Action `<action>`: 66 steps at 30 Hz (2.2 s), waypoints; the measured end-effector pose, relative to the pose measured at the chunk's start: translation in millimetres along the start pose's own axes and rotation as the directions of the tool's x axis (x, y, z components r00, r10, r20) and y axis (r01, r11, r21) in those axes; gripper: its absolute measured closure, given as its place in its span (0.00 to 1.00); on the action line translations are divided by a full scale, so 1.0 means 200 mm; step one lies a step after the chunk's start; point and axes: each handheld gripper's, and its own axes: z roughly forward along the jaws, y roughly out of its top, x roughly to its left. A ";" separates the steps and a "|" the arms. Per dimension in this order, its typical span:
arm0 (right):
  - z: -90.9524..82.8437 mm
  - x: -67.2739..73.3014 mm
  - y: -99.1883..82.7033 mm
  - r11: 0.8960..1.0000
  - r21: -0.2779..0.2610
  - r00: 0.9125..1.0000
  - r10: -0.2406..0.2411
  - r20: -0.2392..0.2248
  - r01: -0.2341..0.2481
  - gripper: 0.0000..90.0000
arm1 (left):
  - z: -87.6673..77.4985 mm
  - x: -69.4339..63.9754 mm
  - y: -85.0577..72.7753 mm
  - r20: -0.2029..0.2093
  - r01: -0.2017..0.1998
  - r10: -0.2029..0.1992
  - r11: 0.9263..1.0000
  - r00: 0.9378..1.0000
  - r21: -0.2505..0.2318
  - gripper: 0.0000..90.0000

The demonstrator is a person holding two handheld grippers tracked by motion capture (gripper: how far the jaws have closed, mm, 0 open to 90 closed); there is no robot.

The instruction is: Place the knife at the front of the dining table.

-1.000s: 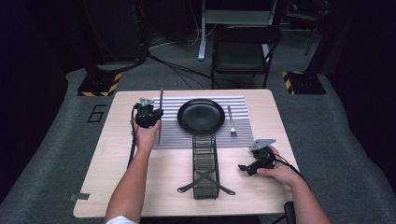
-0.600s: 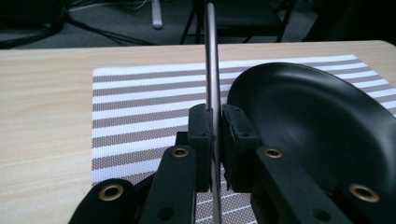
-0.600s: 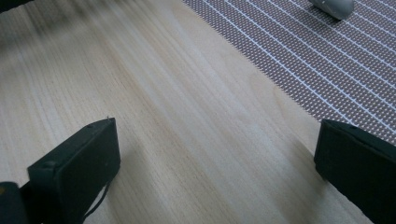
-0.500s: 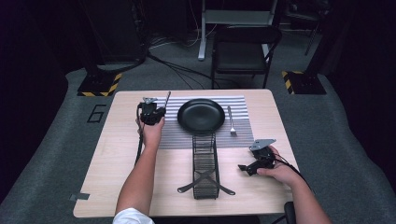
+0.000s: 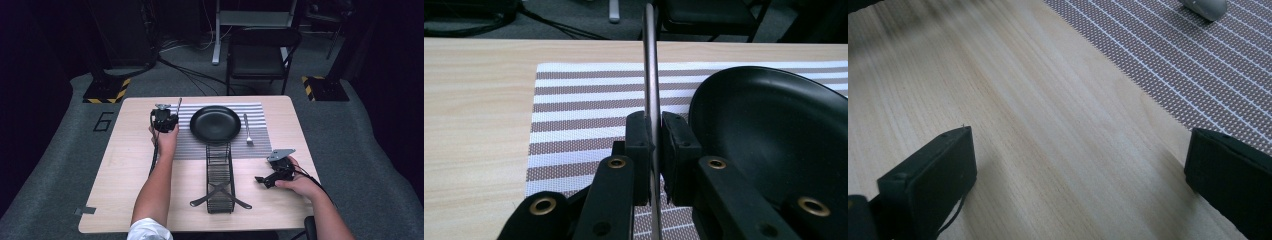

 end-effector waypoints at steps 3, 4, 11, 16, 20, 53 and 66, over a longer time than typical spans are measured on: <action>0.00 0.00 0.00 1.000 -0.001 1.000 -0.002 0.001 0.002 0.00 | 0.03 0.01 -0.02 -0.013 0.015 -0.015 1.000 1.000 0.009 0.92; 0.00 0.00 0.00 1.000 -0.001 1.000 -0.003 0.000 0.003 0.00 | 0.03 0.02 -0.03 -0.018 0.028 -0.028 1.000 0.999 0.012 0.92; 0.00 0.00 0.00 1.000 0.000 1.000 -0.007 -0.003 0.007 0.00 | 0.08 0.04 -0.08 -0.066 0.050 -0.048 0.998 0.997 0.037 0.92; 0.00 0.00 0.00 1.000 -0.002 1.000 -0.004 -0.001 0.004 0.00 | 0.11 0.06 -0.10 -0.080 0.068 -0.064 0.996 0.995 0.053 0.92; 0.00 0.00 0.00 1.000 -0.002 1.000 -0.005 -0.001 0.005 0.00 | 0.12 0.07 -0.11 -0.088 0.069 -0.064 0.996 0.994 0.058 0.92; 0.00 0.00 0.00 1.000 0.000 1.000 0.000 -0.001 0.000 0.00 | 0.19 0.11 -0.15 -0.133 0.084 -0.071 0.992 0.989 0.091 0.91; 0.00 0.00 0.00 1.000 0.001 1.000 0.000 -0.002 0.000 0.00 | 0.20 0.07 -0.17 -0.068 0.056 -0.048 0.991 0.997 0.118 0.85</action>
